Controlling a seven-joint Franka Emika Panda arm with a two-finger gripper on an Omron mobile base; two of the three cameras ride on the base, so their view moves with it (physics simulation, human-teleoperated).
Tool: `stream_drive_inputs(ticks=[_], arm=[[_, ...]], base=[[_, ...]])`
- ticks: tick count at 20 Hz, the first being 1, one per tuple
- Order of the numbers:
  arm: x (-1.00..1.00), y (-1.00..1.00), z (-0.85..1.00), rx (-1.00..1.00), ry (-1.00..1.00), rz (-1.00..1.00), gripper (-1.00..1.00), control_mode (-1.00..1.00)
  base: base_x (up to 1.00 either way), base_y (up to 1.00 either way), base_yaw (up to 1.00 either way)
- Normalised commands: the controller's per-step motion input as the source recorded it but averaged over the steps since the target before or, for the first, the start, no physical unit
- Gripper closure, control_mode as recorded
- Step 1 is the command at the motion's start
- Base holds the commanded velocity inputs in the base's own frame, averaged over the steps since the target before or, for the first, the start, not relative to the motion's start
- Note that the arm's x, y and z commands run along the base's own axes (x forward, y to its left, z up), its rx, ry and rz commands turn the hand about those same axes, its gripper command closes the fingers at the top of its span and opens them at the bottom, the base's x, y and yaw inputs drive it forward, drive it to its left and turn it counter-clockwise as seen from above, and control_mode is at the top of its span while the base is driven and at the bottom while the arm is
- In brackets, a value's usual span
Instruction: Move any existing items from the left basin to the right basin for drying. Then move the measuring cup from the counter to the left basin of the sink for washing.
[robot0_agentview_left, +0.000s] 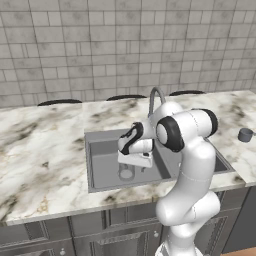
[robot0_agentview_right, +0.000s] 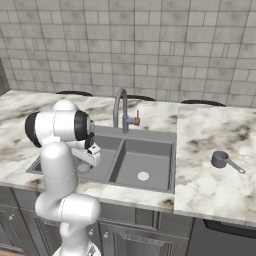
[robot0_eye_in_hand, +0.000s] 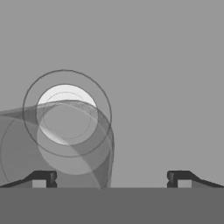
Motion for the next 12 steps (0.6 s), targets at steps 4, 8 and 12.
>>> stream_drive_inputs(ticks=[4, 8, 12], arm=[[0.0, 0.0, -0.27, 0.0, 0.04, 0.0, 1.0, -1.0], [0.0, 0.07, -0.28, 0.0, 0.01, 0.0, 1.0, -1.0], [-0.01, 0.02, -0.14, 0.0, 0.0, 0.0, 1.0, -1.0]], base=[[0.0, 0.0, 0.0], [0.0, 0.0, 0.0], [0.0, 0.0, 0.0]])
